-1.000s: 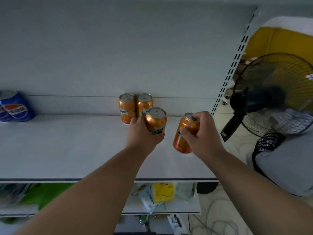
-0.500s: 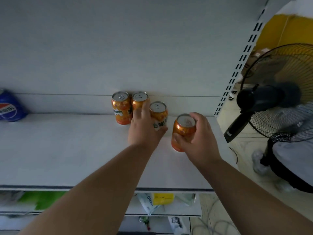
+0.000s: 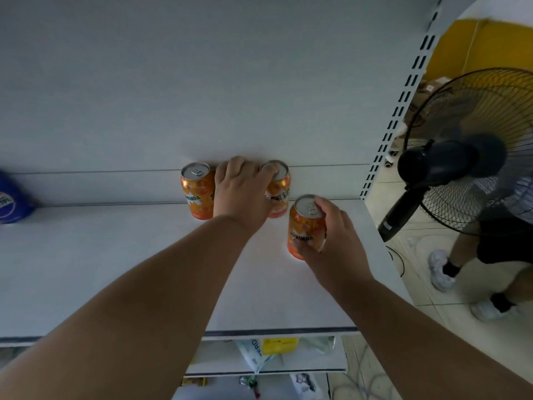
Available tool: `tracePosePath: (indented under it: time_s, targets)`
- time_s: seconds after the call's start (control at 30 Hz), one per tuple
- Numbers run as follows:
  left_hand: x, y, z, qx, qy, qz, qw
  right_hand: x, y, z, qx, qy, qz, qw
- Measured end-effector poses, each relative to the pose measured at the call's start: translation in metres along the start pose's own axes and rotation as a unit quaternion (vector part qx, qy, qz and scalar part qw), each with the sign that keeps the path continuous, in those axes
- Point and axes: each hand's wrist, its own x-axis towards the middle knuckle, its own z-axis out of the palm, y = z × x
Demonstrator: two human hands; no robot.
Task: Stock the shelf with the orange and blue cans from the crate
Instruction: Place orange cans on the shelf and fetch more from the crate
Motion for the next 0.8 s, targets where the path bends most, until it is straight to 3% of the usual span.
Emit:
tracePosePath:
  time_s: [0.2, 0.5, 0.63, 0.8]
  targets:
    - [0.01, -0.002, 0.011, 0.023, -0.013, 0.017, 1.0, 0.004, 0.003, 0.002, -0.006, -0.005, 0.001, 1.0]
    - [-0.004, 0.002, 0.003, 0.022, -0.026, -0.028, 0.999, 0.005, 0.001, -0.003, -0.024, -0.014, 0.007, 1.0]
    - [-0.047, 0.017, -0.005, -0.027, 0.038, -0.055, 0.997, 0.007, -0.001, -0.006, -0.022, -0.035, 0.0, 0.999]
    - [-0.102, 0.034, 0.011, -0.129, -0.15, -0.106, 0.974, 0.027, -0.002, -0.007, -0.041, -0.003, -0.007, 0.999]
